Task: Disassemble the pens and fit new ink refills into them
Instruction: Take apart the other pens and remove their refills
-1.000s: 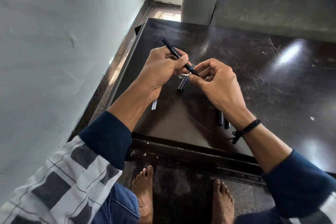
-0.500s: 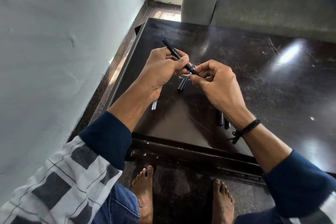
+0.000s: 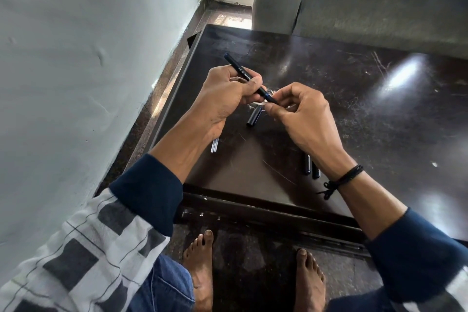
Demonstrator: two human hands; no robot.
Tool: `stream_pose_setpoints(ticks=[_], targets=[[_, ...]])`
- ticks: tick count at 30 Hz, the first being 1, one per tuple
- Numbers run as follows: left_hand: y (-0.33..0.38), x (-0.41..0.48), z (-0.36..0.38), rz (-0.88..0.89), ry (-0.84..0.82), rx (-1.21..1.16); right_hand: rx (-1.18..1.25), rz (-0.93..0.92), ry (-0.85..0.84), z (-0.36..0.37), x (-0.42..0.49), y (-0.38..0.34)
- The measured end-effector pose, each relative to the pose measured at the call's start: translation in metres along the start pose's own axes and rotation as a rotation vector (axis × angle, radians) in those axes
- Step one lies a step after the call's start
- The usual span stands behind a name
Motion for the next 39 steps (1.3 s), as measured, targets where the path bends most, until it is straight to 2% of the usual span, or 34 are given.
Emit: stream_pose_setpoints(ticks=[12,20,27,34,39], targets=[[-0.0003,0.0002,-0.0006,0.005,-0.004,0.001,-0.009,-0.032,-0.054,0.0051,-0.0004,-0.0005],[-0.0015,0.0012,-0.0009,-0.002,0.004,0.002,0.034,0.008,-0.095,0.0086,-0.0007,0.0001],[-0.0026,0.0013,-0.0003,0.001,-0.001,0.006,-0.001,-0.010,-0.024,0.0039,-0.0012,-0.0003],[-0.0046,0.0027,-0.0018,-0.007,0.000,0.004,0.019,0.011,-0.063,0.0070,-0.0006,0.0007],[-0.0045,0.0027,-0.0025,-0.005,0.002,-0.001,-0.027,-0.010,-0.011,0.0025,-0.0019,-0.0009]])
Point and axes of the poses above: each hand's wrist, its own x-axis towards the middle knuckle, its own z-axis out of the palm, y = z × x, the point moved 6 cm from there along x, towards the middle knuckle, and after that the axes turned 7 degrees about -z, right-handed, at the moved point
